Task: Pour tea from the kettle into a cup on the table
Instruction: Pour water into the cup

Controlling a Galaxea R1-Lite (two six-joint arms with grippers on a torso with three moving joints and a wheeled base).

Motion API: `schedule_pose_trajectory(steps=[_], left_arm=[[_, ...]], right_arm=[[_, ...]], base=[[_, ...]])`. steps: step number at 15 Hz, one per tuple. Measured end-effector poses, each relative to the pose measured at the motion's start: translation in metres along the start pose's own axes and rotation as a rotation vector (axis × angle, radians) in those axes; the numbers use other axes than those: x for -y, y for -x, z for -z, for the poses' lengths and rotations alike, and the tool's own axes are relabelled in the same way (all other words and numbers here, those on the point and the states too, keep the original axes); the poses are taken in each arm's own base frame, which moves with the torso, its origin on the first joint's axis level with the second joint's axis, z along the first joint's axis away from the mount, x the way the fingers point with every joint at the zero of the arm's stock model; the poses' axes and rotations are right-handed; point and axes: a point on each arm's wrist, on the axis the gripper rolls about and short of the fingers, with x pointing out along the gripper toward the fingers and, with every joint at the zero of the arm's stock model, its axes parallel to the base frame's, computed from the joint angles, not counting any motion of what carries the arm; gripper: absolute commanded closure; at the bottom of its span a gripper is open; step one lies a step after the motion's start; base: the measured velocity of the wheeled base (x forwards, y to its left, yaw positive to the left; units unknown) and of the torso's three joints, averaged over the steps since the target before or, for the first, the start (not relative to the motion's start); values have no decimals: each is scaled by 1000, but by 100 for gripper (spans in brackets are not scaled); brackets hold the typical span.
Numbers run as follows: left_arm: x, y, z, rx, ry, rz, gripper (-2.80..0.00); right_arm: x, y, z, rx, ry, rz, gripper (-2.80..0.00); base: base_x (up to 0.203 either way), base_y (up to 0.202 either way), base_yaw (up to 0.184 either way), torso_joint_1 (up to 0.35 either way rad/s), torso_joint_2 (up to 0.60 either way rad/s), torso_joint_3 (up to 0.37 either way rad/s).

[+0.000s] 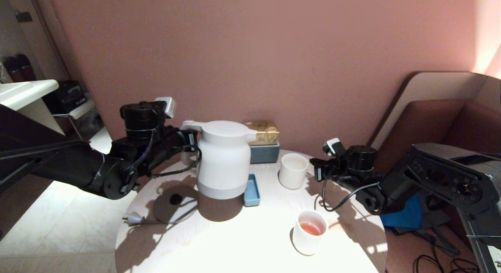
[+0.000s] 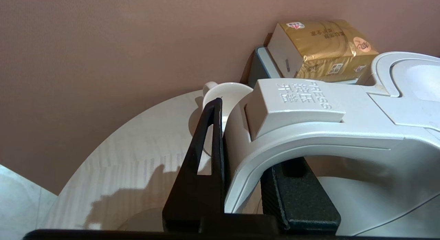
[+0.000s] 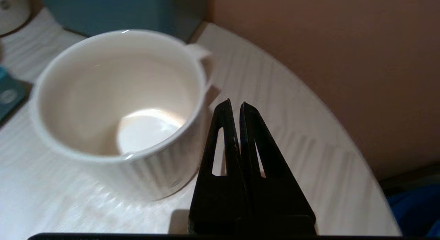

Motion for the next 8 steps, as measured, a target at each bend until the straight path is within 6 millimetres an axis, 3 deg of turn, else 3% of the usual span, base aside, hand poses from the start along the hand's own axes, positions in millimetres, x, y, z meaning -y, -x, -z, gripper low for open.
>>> schedule_pose_trajectory(steps=[8], left_arm=[[-1,-2,3,-8,0,-2,0]], right_arm=[[-1,-10,5,8,42,1,0]], base=[[0,0,0,0,0,0]])
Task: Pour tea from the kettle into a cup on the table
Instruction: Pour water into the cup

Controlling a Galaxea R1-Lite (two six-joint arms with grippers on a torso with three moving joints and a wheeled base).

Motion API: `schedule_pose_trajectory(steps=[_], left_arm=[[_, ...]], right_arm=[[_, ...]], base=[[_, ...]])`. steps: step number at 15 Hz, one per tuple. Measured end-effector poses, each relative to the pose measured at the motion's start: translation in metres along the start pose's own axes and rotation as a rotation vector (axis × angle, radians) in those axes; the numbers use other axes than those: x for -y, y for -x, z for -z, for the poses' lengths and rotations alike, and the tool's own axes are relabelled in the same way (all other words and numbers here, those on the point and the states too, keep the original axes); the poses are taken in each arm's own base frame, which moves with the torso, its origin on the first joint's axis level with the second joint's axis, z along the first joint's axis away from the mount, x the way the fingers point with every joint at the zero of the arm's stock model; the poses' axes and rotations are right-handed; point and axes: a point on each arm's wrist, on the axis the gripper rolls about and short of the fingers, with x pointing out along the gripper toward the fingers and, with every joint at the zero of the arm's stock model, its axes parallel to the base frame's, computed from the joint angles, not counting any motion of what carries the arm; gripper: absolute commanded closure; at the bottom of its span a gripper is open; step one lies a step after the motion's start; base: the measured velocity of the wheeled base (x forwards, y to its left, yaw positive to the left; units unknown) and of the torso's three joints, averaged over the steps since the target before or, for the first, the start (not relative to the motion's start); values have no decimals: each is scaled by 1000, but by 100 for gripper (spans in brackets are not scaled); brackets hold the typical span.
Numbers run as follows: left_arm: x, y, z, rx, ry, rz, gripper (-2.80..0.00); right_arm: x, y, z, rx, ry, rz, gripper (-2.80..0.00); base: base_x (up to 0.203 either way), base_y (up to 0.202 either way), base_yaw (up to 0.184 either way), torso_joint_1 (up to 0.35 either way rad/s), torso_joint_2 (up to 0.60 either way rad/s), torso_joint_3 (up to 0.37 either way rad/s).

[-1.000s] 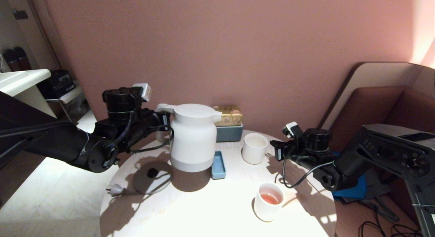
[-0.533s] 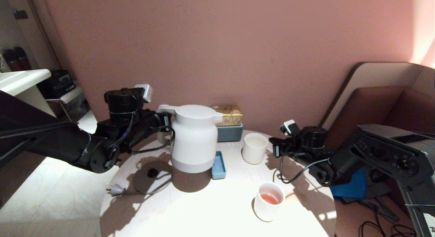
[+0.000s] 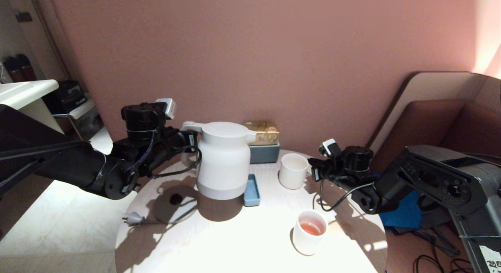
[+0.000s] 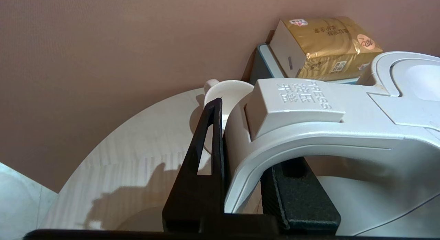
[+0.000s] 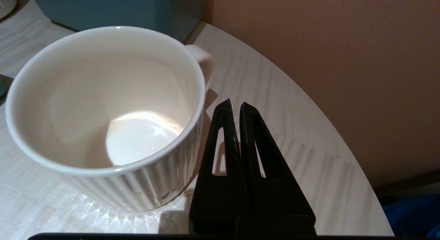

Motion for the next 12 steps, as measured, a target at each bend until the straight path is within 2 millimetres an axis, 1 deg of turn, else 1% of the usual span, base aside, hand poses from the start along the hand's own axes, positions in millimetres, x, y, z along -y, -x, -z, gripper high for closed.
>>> schedule_pose_trajectory(steps=[3,8,12], left_arm=[[0,0,1,-2,0,0,0],[-1,-1,2,-5,0,-1,0],[-1,-2,3,-10,0,-1,0]], right_arm=[[-3,-2,-1,5,2,-7,0],[-21,-6,-4,12,10,-47,0],[-27,-7,-4,12,12,-60,0]], base=[[0,0,0,0,0,0],[0,0,0,0,0,0],[0,0,0,0,0,0]])
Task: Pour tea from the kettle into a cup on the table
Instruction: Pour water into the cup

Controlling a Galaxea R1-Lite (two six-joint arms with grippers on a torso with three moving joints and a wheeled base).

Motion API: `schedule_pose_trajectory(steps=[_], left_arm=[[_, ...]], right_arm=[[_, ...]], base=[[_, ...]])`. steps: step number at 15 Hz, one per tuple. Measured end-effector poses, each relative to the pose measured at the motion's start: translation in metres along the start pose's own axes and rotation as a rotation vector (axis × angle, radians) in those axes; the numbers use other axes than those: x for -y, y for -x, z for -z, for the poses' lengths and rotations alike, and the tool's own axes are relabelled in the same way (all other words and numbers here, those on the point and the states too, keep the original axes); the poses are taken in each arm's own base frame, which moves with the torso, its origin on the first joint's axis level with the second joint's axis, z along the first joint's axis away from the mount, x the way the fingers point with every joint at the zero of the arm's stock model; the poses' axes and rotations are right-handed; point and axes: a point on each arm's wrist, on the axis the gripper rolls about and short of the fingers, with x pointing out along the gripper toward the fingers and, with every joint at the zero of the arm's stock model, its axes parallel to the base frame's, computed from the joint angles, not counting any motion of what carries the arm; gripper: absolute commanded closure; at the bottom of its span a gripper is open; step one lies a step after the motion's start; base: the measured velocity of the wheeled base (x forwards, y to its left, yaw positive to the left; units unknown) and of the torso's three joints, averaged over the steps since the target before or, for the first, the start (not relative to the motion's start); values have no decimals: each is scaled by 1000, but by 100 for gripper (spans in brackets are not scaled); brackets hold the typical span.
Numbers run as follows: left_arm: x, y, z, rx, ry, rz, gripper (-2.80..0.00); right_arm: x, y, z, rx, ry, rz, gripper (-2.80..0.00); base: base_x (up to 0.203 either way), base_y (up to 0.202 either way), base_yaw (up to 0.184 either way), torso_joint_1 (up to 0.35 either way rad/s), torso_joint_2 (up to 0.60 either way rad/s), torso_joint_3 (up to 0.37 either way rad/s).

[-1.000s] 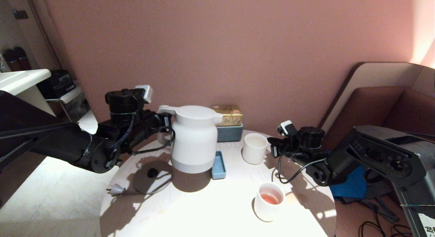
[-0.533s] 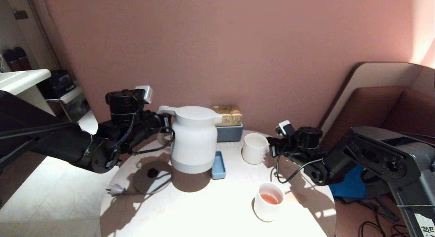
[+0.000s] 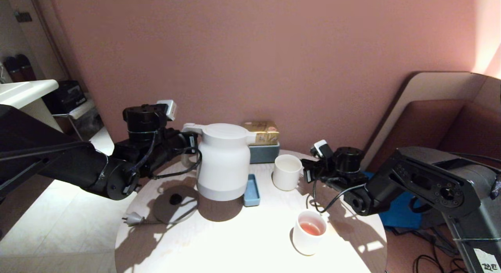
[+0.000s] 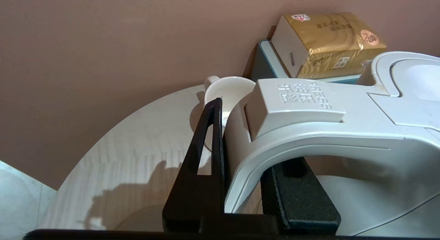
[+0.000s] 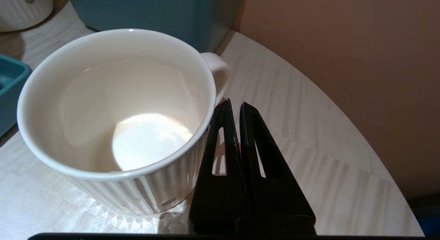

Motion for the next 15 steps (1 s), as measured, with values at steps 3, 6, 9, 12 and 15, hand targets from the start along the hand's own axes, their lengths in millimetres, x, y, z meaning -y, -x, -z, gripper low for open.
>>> schedule_pose_trajectory(steps=[3,6,9,12,15], left_arm=[[0,-1,1,-3,0,1,0],[0,-1,2,-5,0,1,0],[0,-2,2,-7,0,0,0],[0,-2,3,-7,0,0,0],[0,-2,3,-8,-1,-1,0]], right_arm=[[-3,-1,1,-3,0,-7,0],[-6,-1,1,-4,0,-14,0],[-13,-1,2,-9,0,-28,0],[-16,-2,1,-9,1,-35,0],[-15,-2,1,-8,-1,-33,0]], base=[[0,0,0,0,0,0],[0,0,0,0,0,0],[0,0,0,0,0,0],[0,0,0,0,0,0],[0,0,0,0,0,0]])
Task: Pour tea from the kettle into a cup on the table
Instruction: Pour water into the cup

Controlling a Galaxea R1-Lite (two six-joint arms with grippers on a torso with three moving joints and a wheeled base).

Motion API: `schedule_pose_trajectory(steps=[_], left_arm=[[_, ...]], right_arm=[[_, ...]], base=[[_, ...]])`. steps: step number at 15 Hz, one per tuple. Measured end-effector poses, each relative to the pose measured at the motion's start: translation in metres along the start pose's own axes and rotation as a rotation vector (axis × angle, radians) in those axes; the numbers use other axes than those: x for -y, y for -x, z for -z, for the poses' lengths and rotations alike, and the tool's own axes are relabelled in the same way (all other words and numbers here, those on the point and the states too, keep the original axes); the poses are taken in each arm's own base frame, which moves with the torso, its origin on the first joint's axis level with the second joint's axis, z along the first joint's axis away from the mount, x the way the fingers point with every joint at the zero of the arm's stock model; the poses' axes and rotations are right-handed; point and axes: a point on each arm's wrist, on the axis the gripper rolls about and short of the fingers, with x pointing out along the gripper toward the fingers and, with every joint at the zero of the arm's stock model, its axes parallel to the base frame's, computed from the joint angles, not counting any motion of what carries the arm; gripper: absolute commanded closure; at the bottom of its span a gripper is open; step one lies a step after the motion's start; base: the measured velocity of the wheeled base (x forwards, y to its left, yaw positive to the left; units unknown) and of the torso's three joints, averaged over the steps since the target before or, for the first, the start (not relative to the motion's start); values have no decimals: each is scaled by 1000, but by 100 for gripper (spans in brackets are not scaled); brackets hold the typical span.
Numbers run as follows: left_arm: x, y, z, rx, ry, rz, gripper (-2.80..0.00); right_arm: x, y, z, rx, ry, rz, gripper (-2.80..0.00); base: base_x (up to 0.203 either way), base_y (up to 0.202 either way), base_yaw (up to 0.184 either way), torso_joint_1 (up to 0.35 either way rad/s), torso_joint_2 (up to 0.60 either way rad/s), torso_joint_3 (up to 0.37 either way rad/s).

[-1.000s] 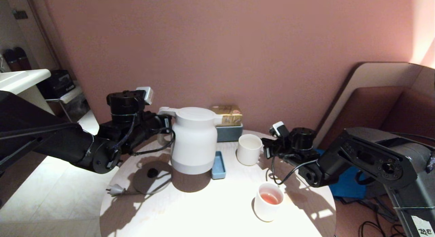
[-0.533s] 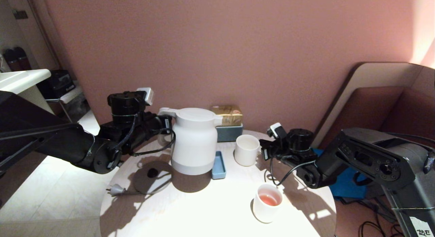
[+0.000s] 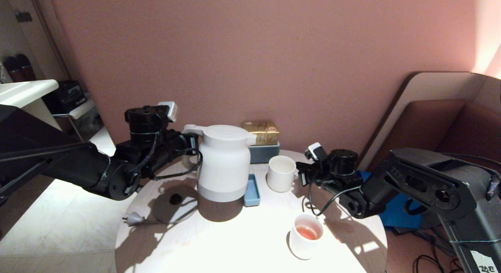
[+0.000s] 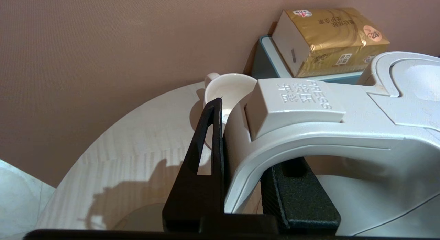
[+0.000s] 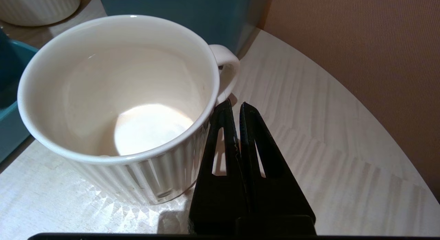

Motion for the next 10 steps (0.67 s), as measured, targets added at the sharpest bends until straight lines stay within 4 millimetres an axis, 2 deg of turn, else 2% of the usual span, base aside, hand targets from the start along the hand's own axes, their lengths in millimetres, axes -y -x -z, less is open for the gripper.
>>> schedule_pose_trajectory(steps=[7,10], left_arm=[[0,-1,2,-6,0,0,0],[0,-1,2,-7,0,0,0]], right_arm=[[29,18,-17,-14,-95,59,0],[28,37,-25,-30,-87,74,0]], base=[[0,0,0,0,0,0],[0,0,0,0,0,0]])
